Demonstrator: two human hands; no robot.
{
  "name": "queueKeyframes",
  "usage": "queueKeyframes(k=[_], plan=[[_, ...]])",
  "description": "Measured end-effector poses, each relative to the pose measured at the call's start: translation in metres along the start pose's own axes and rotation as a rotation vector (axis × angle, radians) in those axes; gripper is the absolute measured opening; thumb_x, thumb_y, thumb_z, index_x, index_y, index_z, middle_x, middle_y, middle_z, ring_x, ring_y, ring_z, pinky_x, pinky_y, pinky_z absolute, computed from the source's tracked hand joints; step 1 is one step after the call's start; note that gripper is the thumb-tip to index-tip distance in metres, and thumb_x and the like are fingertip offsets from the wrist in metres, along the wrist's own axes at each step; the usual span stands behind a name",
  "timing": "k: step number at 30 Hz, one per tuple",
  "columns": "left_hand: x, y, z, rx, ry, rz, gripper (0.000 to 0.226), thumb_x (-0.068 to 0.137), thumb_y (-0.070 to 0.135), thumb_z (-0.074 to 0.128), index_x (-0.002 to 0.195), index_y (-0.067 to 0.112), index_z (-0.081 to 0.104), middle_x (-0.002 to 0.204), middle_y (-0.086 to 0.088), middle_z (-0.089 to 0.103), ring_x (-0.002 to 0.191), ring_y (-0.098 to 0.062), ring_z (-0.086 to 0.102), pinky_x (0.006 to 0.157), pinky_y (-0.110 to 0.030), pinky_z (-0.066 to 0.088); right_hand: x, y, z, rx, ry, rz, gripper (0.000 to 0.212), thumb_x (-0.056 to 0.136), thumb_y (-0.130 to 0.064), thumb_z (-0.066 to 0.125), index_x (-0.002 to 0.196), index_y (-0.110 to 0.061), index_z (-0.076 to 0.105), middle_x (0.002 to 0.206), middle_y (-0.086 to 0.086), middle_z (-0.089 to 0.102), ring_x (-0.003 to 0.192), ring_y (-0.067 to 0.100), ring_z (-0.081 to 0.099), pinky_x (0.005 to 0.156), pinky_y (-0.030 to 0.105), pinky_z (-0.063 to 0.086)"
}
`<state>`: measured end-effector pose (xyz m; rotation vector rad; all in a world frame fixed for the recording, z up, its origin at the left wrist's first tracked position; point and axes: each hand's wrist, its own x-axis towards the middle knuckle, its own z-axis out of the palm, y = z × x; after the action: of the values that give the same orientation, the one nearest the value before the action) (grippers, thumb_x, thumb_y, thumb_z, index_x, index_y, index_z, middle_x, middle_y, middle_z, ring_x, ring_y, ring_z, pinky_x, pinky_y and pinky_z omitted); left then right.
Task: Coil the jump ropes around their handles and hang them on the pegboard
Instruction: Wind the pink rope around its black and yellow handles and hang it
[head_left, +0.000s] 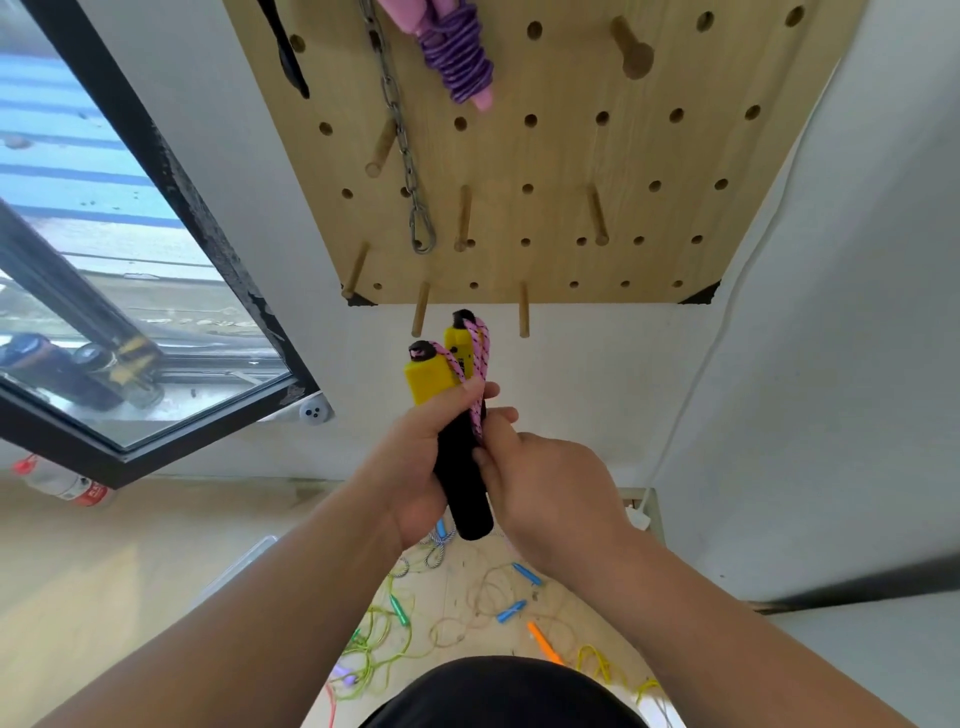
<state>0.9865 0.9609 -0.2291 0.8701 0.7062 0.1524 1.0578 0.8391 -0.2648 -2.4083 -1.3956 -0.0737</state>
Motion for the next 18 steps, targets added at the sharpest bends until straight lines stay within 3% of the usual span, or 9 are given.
queueKeyframes(k=[2,4,7,10,12,16,18], plan=[[-0.001,0.002,0.002,0.071,0.059,0.064,0.058,0.072,0.046,0.074,0.119,0.011,0.069,0.116,-0.012,0.075,0.106,-0.021,0.071,0.099,-0.041,0.054,0.000,-0.006,0.002,0.040,-0.004,-0.018,0.029,0.102,-0.044,0.023,0.105,-0.023,0.043,0.060,-0.010,0.033,0.044,0.022,0.038,0.041,0.031,0.024],[-0.002,0.004,0.003,0.103,0.072,0.137,0.054,0.074,0.045,0.070,0.116,0.012,0.070,0.116,-0.011,0.075,0.103,-0.019,0.073,0.091,-0.034,0.055,-0.001,-0.010,0.003,0.118,-0.021,-0.015,0.032,0.100,-0.050,0.017,0.098,-0.027,0.040,0.070,-0.010,0.039,0.054,0.023,0.047,0.046,0.035,0.033],[-0.004,0.006,-0.002,0.069,0.049,0.150,0.049,0.077,0.040,0.070,0.115,0.009,0.070,0.111,-0.015,0.075,0.108,-0.028,0.072,0.092,-0.038,0.055,-0.001,-0.011,0.002,0.301,0.043,0.039,0.036,0.100,-0.053,0.021,0.104,-0.029,0.048,0.096,-0.010,0.039,0.066,0.018,0.052,0.055,0.036,0.045],[-0.005,0.007,-0.009,-0.025,0.014,0.120,0.047,0.078,0.036,0.074,0.115,0.007,0.068,0.107,-0.018,0.071,0.110,-0.034,0.070,0.096,-0.048,0.056,0.000,-0.012,0.000,0.369,0.098,0.057,0.033,0.100,-0.052,0.026,0.108,-0.030,0.050,0.114,-0.010,0.040,0.064,0.019,0.055,0.054,0.040,0.049],[-0.005,0.006,-0.011,-0.057,-0.024,0.121,0.042,0.080,0.029,0.080,0.113,0.007,0.067,0.102,-0.017,0.068,0.104,-0.033,0.070,0.097,-0.048,0.056,0.002,-0.015,-0.001,0.364,0.078,0.029,0.034,0.101,-0.051,0.025,0.110,-0.030,0.051,0.118,-0.010,0.040,0.064,0.020,0.056,0.055,0.041,0.050],[-0.004,0.003,-0.014,-0.114,-0.017,0.150,0.038,0.075,0.012,0.082,0.111,0.010,0.070,0.088,-0.009,0.070,0.092,-0.025,0.071,0.083,-0.039,0.056,0.006,-0.020,-0.005,0.313,0.023,-0.028,0.037,0.102,-0.051,0.023,0.116,-0.029,0.050,0.120,-0.008,0.041,0.061,0.020,0.055,0.052,0.041,0.050],[-0.002,0.004,-0.016,-0.174,0.011,0.162,0.017,0.080,0.009,0.075,0.096,0.011,0.074,0.086,-0.010,0.069,0.089,-0.026,0.070,0.082,-0.041,0.056,0.007,-0.020,-0.005,0.305,0.043,-0.043,0.037,0.103,-0.049,0.024,0.111,-0.024,0.051,0.120,-0.008,0.041,0.061,0.019,0.054,0.052,0.042,0.049]])
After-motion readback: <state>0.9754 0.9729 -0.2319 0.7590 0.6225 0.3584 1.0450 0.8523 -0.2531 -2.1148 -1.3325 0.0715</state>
